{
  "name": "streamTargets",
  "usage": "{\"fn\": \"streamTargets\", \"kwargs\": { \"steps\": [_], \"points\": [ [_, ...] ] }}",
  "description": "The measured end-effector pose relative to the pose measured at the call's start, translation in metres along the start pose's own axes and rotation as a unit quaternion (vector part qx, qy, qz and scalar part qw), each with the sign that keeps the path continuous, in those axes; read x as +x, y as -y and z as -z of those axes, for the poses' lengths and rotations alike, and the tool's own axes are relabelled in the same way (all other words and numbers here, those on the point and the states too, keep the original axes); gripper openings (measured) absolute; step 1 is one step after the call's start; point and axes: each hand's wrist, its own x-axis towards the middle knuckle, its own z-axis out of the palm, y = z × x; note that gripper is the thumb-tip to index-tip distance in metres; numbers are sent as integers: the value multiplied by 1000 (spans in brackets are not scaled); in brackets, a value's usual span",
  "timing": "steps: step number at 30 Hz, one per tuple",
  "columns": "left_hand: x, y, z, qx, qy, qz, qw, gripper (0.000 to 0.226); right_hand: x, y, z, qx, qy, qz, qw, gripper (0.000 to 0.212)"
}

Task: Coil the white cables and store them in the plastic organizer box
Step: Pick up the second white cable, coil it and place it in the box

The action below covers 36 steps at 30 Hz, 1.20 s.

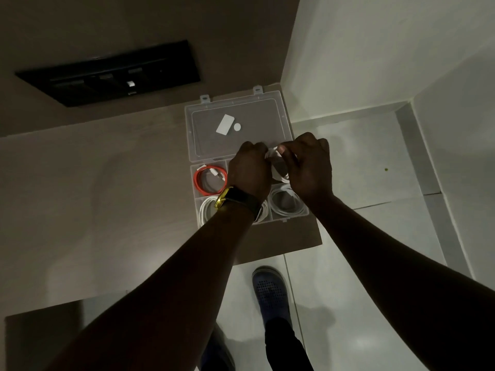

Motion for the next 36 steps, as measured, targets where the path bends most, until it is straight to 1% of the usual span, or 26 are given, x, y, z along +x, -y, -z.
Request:
{"fn": "streamTargets", "kwargs": {
  "steps": [2, 4, 6, 9, 12, 17, 20, 23, 25, 27, 29, 31, 32, 34, 36],
  "points": [
    [-2, 0, -1, -11, -17, 0, 1000, 12, -5, -5, -2, 7, -29, -8, 1000, 25],
    [-4, 3, -2, -26, -29, -4, 999, 12, -7, -10, -5, 17, -41, 5, 999, 24],
    [-6, 6, -4, -30, -25, -15, 999, 14, -9, -15, -8, 23, -37, 21, 999, 25],
    [-9, 12, -4, -34, -15, -39, 999, 17, -12, -21, -12, 59, -43, 11, 997, 27],
    [-12, 20, -2, -67, -10, -64, 996, 19, -12, -21, -16, 76, -41, 16, 996, 29],
    [-13, 23, -7, -60, 6, -56, 997, 15, -17, -22, -16, 55, -27, 29, 998, 42],
    [-12, 20, -11, -52, 4, -39, 998, 16, -20, -21, -12, 47, -10, 48, 998, 51],
    [-11, 20, -12, -49, 9, -30, 998, 15, -28, -29, -4, 8, 32, 113, 993, 56],
    [-10, 20, -11, -48, 12, -35, 998, 15, -34, -37, 4, -12, 65, 132, 989, 59],
    [-10, 19, -8, -47, 20, -52, 997, 16, -36, -39, 10, -13, 82, 133, 988, 57],
    [-12, 18, -8, -52, 35, -68, 996, 22, -34, -39, 13, -10, 85, 135, 987, 51],
    [-13, 16, -9, -60, 55, -72, 994, 27, -32, -38, 13, 14, 83, 109, 990, 45],
    [-12, 16, -9, -62, 61, -68, 994, 27, -30, -36, 12, 46, 81, 72, 993, 46],
    [-10, 17, -7, -56, 60, -55, 995, 23, -25, -34, 13, 128, 71, -14, 989, 60],
    [-9, 18, -5, -60, 54, -51, 995, 19, -20, -34, 15, 176, 86, -58, 979, 75]
  ]
}}
